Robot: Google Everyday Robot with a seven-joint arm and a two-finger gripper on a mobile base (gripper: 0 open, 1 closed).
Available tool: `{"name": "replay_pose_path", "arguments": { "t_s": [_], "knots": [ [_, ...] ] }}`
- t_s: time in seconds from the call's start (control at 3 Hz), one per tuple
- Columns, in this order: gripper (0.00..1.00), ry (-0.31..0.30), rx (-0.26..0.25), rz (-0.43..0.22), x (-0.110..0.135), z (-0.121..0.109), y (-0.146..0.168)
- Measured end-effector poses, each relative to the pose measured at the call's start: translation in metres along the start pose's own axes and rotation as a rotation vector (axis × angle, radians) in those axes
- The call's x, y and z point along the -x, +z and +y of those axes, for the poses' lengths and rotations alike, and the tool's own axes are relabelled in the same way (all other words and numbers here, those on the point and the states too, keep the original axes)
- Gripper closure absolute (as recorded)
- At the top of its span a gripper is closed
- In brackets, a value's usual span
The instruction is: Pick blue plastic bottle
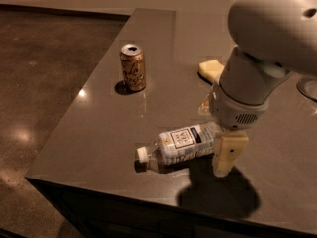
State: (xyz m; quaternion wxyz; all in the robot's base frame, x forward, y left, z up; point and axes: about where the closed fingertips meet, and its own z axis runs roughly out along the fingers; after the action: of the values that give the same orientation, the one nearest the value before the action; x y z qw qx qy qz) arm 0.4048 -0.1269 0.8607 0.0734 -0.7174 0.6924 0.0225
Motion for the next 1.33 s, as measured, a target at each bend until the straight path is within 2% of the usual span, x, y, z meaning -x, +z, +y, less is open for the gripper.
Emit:
{"name": "replay_pose_path", "arguments": {
  "t_s": [0.67, 1.0, 1.33],
  "knots": [
    [0.65, -0.021, 0.028, -0.003, 0.006, -0.004, 0.008],
    [0.87, 0.002, 0.016, -0.030, 0.000, -0.015, -0.010],
    [1.00, 0.036, -0.045, -0.091, -0.008, -0.034, -0.054]
  ]
}}
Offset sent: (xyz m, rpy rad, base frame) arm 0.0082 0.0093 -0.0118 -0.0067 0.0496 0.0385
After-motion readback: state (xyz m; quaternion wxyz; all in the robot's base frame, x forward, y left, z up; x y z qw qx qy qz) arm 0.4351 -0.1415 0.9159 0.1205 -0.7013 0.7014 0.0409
